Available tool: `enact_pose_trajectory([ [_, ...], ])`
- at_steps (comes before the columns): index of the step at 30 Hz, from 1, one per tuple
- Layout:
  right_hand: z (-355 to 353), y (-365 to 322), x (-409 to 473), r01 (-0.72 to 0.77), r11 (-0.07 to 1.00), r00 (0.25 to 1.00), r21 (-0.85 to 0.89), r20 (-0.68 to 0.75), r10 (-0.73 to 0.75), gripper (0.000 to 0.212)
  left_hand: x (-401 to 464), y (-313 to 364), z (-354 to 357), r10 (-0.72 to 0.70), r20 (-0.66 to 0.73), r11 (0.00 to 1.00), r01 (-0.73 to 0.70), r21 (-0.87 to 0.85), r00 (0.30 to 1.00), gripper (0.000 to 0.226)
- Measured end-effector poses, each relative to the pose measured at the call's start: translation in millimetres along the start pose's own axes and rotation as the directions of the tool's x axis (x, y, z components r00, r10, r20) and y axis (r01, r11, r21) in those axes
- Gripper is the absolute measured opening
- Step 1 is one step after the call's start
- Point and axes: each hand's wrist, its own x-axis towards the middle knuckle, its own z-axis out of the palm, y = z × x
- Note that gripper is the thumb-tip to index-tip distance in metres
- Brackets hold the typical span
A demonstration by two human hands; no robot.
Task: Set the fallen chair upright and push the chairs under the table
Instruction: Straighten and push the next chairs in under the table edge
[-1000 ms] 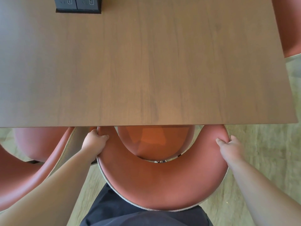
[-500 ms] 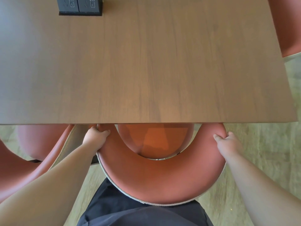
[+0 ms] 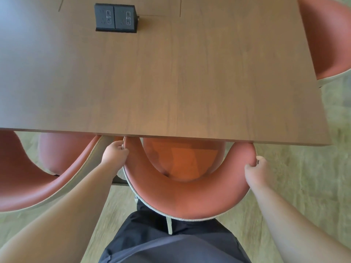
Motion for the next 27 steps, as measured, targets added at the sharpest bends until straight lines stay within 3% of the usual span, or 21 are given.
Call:
enact_pose_trajectory([
  [3,-7.4,-11.7,-26.4,0.109,0.994,0.993,-0.029,0.038,-0.108,0.056,-22.4,2.8,-9.3,-0.014,-0.004,0.993,0.014,-0.119,1.000,0.045],
  [9,1.8,-40.7,-95.1,0.313,0.946,0.940,0.087,0.116,-0.322,0.046,-67.6,-9.3,-45.6,0.043,-0.066,0.896,-0.067,-0.439,0.997,0.029],
  [16,56.9,-72.3,-197.9,0.440,0.879,0.881,0.182,0.102,-0.462,0.045,-90.7,-78.1,-124.0,0.133,-0.098,0.880,-0.163,-0.445,0.986,0.031],
  [27,139.8,-111.0,-376.4,0.515,0.819,0.844,0.255,0.019,-0.537,0.038,-116.1,-189.4,-280.8,0.227,-0.149,0.866,-0.269,-0.421,0.962,0.041],
])
